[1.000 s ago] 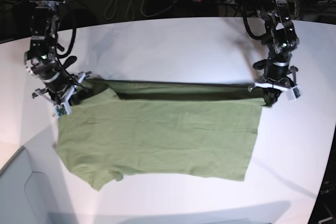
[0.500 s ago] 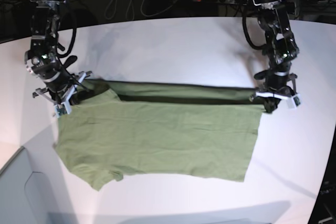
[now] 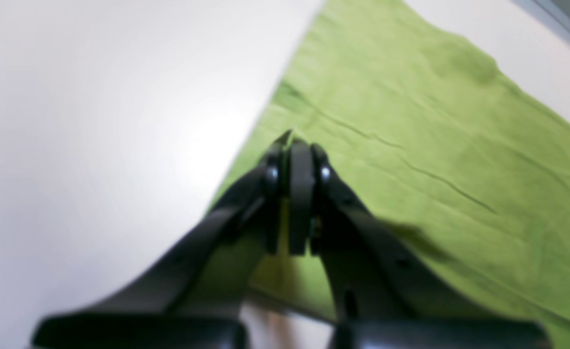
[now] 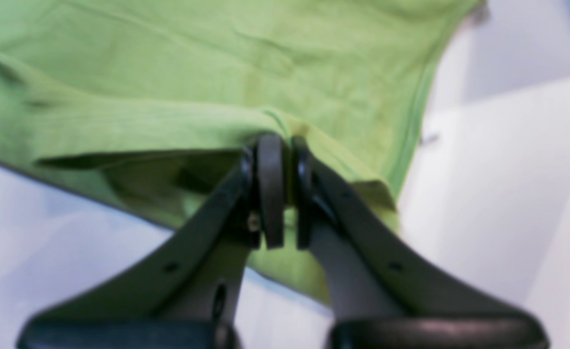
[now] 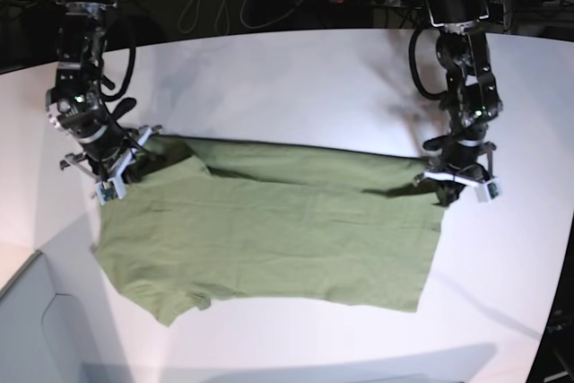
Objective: Fold the T-shirt properly
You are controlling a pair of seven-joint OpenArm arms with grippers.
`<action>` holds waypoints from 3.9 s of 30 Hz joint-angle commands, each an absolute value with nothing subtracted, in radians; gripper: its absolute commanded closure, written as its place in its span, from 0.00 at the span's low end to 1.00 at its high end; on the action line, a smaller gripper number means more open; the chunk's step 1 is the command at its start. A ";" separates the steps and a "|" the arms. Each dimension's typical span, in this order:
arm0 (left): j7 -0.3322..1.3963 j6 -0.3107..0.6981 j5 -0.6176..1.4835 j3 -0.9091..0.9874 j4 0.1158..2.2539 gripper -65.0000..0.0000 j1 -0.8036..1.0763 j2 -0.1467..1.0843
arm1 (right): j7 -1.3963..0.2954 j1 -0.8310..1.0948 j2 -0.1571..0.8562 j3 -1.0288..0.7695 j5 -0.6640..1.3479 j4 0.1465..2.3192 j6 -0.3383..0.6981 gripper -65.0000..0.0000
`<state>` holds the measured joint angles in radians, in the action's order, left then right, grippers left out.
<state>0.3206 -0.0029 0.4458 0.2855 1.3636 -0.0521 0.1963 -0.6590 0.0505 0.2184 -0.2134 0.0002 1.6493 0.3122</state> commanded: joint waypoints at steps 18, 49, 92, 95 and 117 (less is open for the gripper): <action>0.305 -0.004 0.450 0.286 1.376 0.90 -0.116 0.228 | -0.639 0.033 0.232 -0.226 0.002 1.666 0.315 0.69; 0.294 0.001 0.460 0.375 1.219 0.49 -0.085 0.219 | -0.636 0.105 0.236 -0.334 0.004 1.709 0.315 0.52; 0.295 0.002 0.463 0.375 1.293 1.00 0.074 0.174 | -0.535 0.134 0.272 -0.389 0.004 1.445 0.460 0.91; 0.300 0.002 0.463 0.375 1.360 1.00 0.097 0.174 | -0.536 0.133 0.274 -0.389 0.004 1.451 0.461 1.00; 0.305 -0.002 0.461 0.383 1.537 1.00 0.061 0.186 | -0.777 0.012 0.343 -0.338 0.004 1.667 0.463 1.00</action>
